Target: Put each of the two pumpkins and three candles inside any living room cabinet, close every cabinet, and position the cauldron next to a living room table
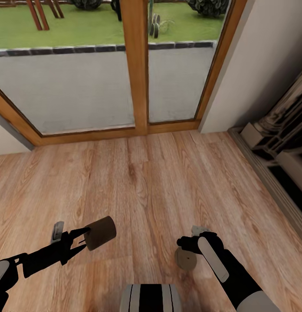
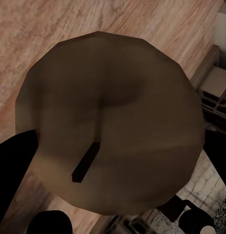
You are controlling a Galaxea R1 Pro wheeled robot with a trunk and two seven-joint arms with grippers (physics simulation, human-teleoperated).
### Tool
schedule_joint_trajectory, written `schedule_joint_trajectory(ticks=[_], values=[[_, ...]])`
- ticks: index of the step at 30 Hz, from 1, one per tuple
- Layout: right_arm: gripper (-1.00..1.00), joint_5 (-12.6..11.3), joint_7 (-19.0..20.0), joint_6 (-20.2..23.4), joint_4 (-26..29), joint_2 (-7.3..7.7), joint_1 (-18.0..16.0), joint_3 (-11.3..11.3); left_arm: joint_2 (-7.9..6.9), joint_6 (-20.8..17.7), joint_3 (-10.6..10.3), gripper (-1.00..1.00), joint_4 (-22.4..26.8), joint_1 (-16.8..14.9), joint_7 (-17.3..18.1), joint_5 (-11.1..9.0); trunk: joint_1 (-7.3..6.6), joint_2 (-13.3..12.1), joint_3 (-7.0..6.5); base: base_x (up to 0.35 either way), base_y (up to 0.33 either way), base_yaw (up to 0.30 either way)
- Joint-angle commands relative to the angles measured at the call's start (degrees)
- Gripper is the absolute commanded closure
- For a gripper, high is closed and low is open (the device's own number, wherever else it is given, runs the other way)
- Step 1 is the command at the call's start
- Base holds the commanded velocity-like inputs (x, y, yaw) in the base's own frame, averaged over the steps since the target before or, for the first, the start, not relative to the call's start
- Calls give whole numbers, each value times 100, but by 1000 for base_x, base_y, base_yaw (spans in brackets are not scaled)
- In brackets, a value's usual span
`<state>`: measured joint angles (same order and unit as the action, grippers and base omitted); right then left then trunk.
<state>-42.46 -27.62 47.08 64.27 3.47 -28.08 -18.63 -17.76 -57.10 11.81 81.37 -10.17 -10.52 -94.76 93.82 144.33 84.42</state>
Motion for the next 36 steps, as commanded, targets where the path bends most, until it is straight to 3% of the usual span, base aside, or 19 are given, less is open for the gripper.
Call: schedule_joint_trajectory(ticks=[1, 8, 13, 16, 20, 28, 31, 36], values=[[-100, -60, -60, 3, 7, 9, -4, -18, 1, -20, 6, 100, 6, -3, -57, -60, 1, 3, 27, 5, 0, 0], [-100, -60, -60, 3, 7, 6, -4, -18, -6, -33, 6, 100, 57, -3, -50, -114, 19, 12, 182, 1, 0, 0], [-100, -58, -60, 3, 7, 8, -4, -18, -63, -38, 3, 100, 356, 208, -49, -943, 32, 19, 292, 0, 0, 0], [-100, -60, -60, 2, 7, 9, -4, -18, -182, -41, -14, 100, 533, 308, -45, -1138, 40, 23, 359, 0, 0, 0], [-100, -57, -56, 1, 7, 7, -4, -18, -224, -45, -25, 100, 595, 347, -39, -1345, 40, 23, 359, 0, 0, 0], [-100, -52, -59, -5, -2, 6, -4, -18, -236, -54, -38, 100, 625, 361, 112, -1446, 40, 23, 359, 0, 0, 0], [-100, -51, -60, -6, -7, 6, -4, -18, -244, -53, -54, 100, 619, 411, 404, -1442, 48, 27, 425, 0, 0, 0], [-100, -52, -60, -6, -10, 5, -4, -18, -245, -53, -63, 100, 617, 434, 473, -1440, 61, 34, 536, 0, 0, 0]])
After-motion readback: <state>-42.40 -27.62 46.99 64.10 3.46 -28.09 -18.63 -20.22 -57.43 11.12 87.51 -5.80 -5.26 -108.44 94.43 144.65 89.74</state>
